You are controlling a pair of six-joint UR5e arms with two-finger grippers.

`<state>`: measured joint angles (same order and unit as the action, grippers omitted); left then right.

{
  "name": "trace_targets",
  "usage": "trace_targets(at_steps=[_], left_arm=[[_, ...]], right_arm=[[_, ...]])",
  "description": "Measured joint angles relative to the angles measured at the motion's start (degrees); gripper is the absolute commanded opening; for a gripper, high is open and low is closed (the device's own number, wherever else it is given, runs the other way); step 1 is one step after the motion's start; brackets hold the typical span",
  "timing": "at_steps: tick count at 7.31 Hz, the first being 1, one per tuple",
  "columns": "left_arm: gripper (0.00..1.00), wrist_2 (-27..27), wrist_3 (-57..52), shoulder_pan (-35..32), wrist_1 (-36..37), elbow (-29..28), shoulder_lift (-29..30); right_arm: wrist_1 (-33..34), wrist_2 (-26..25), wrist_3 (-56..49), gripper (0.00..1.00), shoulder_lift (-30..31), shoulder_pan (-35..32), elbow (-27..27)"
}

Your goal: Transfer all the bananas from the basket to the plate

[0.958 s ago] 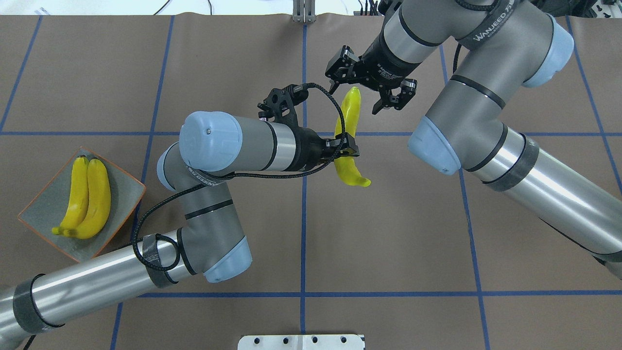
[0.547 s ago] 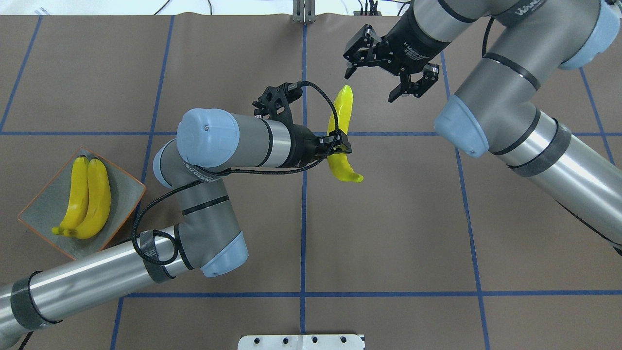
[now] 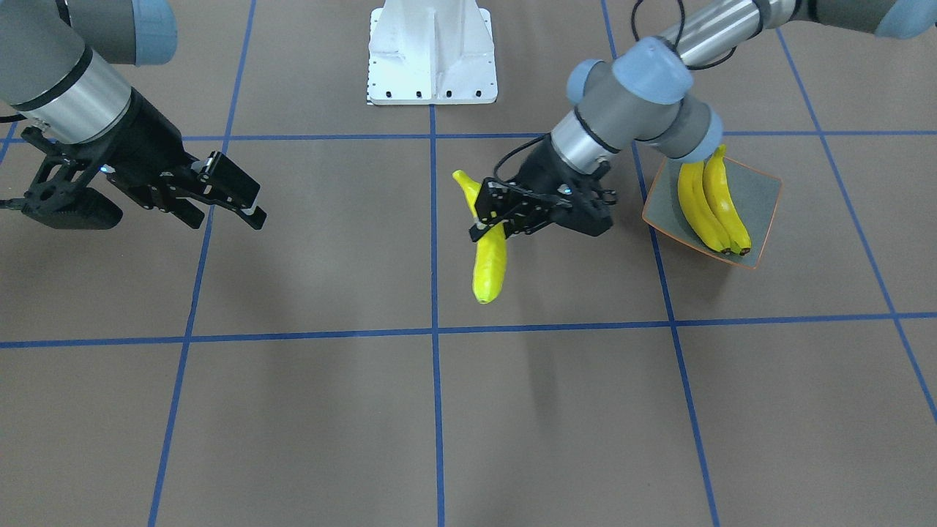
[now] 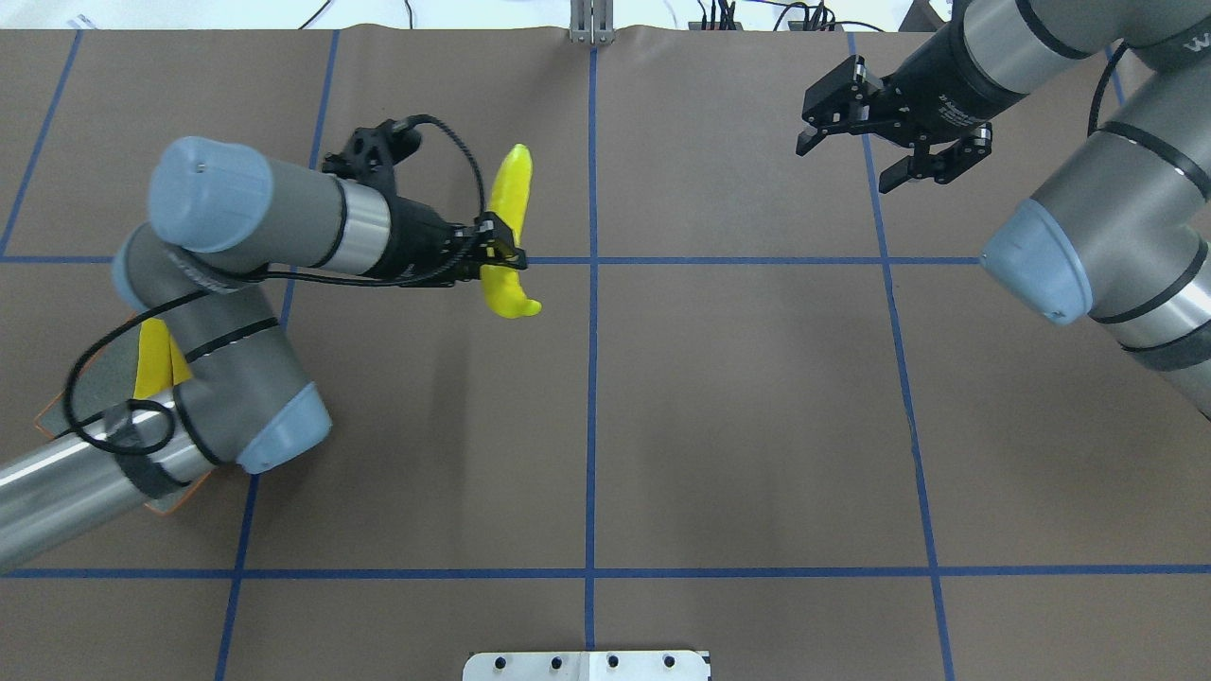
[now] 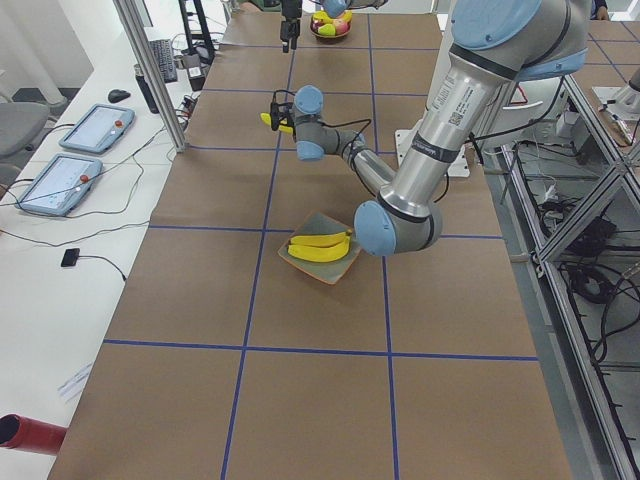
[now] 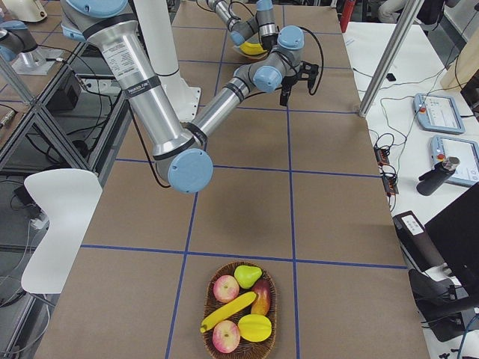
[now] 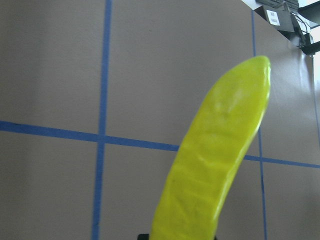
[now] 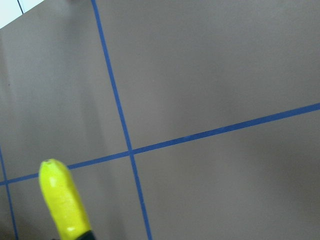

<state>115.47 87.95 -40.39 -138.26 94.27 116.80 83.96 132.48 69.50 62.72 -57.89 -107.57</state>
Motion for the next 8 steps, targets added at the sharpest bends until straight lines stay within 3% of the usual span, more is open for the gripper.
trace_targets(at_steps=[3, 5, 8], left_arm=[[0.00, 5.4, 0.1, -5.7, 4.9, 11.9, -18.3], [0.00, 6.9, -0.1, -6.4, 5.2, 13.8, -24.9], [0.00, 17.4, -9.6, -13.7, 4.6, 14.1, -32.7]], right_arm=[[0.0, -1.5, -2.2, 1.00, 1.6, -0.5, 0.6], [0.0, -1.7, -2.3, 1.00, 1.7, -0.5, 1.2], [-0.1, -1.8, -2.3, 1.00, 1.8, -0.4, 1.6]])
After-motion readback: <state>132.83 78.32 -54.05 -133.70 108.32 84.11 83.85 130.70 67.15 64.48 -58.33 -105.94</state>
